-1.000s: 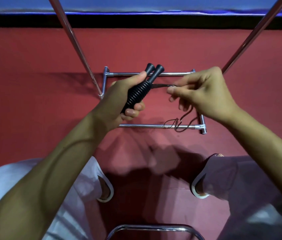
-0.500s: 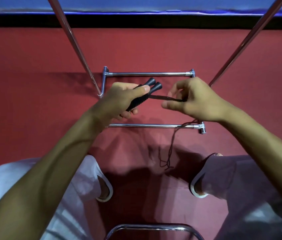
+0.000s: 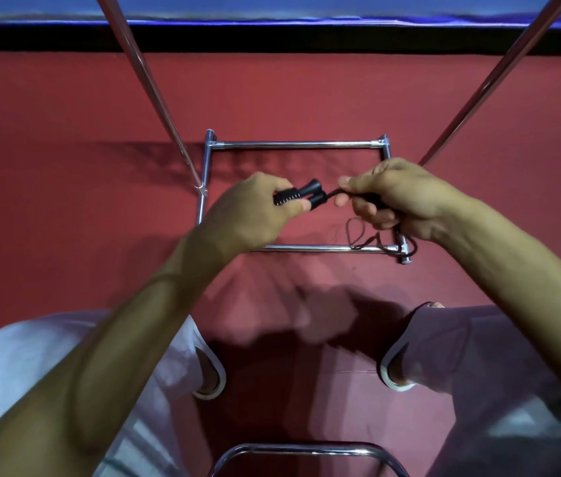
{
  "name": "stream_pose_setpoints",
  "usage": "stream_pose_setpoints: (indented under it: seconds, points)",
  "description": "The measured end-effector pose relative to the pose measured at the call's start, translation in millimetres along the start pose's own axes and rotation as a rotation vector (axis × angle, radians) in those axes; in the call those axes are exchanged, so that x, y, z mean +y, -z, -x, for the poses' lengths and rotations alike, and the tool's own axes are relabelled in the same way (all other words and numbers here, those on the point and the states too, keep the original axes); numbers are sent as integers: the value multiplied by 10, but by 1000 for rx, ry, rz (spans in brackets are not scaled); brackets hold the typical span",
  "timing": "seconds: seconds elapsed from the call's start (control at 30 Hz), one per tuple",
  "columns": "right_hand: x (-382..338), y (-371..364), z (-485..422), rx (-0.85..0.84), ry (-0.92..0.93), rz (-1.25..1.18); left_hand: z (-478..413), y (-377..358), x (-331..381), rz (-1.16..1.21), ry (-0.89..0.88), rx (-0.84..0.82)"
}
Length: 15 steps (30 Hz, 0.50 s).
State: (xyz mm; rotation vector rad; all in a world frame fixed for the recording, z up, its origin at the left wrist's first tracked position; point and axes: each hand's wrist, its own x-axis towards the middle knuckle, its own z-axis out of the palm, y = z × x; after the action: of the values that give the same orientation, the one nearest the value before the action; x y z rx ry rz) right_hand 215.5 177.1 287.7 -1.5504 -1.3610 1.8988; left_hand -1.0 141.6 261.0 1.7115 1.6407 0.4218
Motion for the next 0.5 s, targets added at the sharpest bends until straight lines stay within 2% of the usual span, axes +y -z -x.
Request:
stream_pose_setpoints:
  seconds: [0.13,0.23,0.37,0.5]
  points:
    - [45,-109,-33,-62,-242,-223,71,-128,52,-249,-73,-19]
    - [47,-132,-39,-138,-346,-347,93,-130,101,-371,-147,-33]
    - [52,-130,-27,-192,-364,-379,99,-93,140,-419,-126,20]
    - [14,-78,6,-187,-257,-253,103,-66,187,-357,-84,64]
